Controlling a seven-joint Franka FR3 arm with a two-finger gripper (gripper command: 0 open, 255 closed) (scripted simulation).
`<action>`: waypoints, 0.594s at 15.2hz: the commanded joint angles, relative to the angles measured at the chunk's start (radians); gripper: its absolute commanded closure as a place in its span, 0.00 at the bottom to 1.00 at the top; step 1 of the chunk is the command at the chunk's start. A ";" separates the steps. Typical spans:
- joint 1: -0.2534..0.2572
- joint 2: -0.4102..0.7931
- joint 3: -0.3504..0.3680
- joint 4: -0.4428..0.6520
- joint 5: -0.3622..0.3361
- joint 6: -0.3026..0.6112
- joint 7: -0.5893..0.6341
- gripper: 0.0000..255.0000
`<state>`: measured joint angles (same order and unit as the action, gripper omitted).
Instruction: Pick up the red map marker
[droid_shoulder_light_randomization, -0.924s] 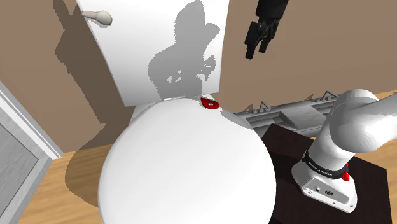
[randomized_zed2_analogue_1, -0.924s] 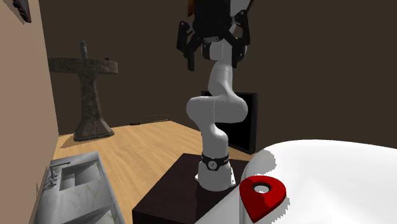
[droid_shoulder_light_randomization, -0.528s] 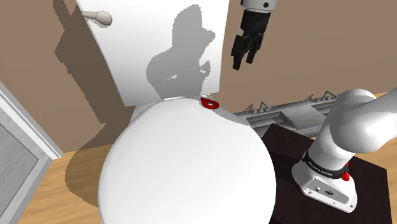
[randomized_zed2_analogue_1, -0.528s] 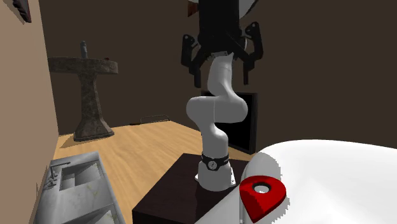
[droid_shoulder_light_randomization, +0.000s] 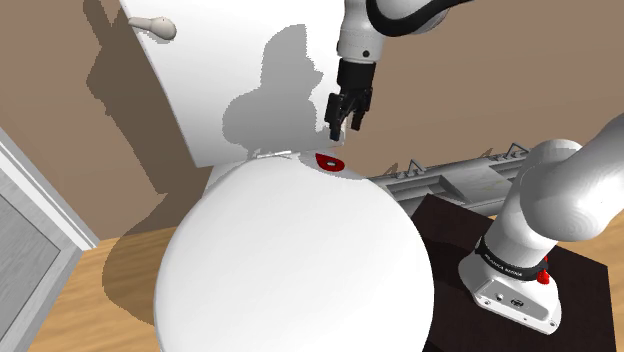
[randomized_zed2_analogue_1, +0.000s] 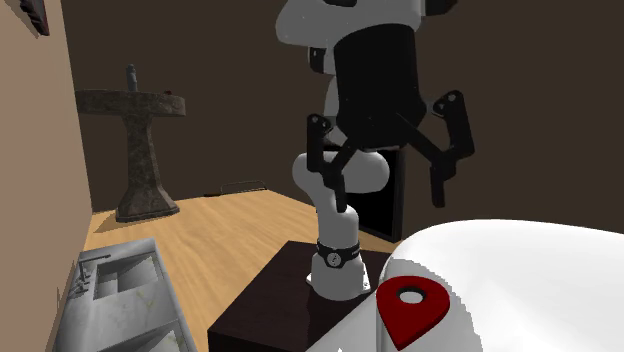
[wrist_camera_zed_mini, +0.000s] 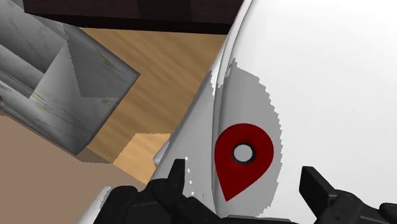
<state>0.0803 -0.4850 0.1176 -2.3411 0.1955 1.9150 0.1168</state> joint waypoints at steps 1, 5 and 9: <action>0.009 0.073 0.004 0.015 0.019 0.047 -0.012 0.00; 0.019 0.140 0.014 0.008 0.039 0.111 -0.023 0.00; 0.021 0.156 0.017 -0.032 0.045 0.167 -0.032 0.00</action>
<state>0.1008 -0.3333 0.1332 -2.3618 0.2382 2.0659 0.0877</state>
